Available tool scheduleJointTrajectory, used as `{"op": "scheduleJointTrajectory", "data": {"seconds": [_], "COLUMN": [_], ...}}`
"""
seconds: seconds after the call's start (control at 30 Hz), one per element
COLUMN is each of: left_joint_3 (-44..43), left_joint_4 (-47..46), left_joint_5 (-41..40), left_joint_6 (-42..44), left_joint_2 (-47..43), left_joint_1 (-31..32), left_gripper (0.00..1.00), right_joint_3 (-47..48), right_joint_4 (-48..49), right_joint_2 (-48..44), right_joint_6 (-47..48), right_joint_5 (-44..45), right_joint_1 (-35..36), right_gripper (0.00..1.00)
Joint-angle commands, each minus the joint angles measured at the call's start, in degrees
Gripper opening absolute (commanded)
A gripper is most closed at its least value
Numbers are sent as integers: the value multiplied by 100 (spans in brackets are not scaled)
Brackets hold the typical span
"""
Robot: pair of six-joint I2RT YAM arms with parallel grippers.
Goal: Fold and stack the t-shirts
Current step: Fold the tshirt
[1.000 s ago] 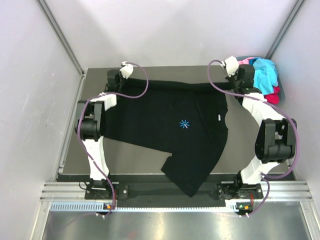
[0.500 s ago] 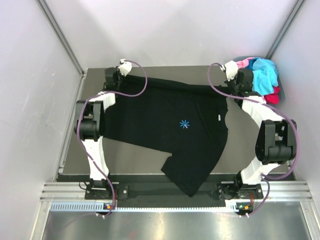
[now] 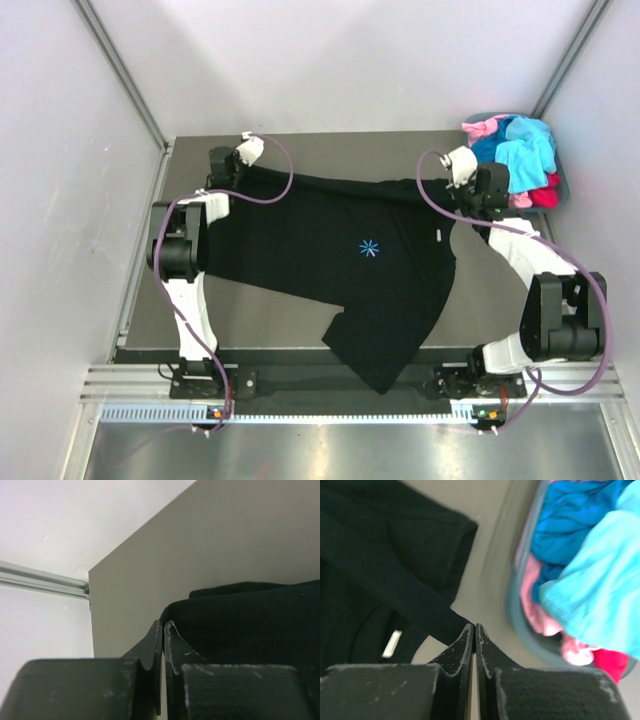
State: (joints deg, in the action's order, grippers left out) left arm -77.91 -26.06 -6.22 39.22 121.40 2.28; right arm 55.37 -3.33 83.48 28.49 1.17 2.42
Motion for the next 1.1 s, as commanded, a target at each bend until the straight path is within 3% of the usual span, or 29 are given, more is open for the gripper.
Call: {"op": "scheduleJointTrajectory", "data": {"seconds": [0.0, 0.33, 1.07], "left_joint_3": [83, 513, 1093], "left_joint_4": [-329, -716, -1551], "left_joint_5": [103, -2, 437], "left_joint_6": [42, 226, 771], "left_joint_2": [-276, -214, -617], "left_joint_1": [-70, -105, -193], "left_gripper": [0, 0, 0], "right_joint_3": [-211, -633, -721], "right_joint_4": [8, -194, -554], "right_joint_2": [-376, -667, -587], "right_joint_6": [-124, -274, -212], "right_joint_5": [-99, -345, -802], "right_joint_1": [75, 399, 426], "right_gripper": [0, 0, 0]}}
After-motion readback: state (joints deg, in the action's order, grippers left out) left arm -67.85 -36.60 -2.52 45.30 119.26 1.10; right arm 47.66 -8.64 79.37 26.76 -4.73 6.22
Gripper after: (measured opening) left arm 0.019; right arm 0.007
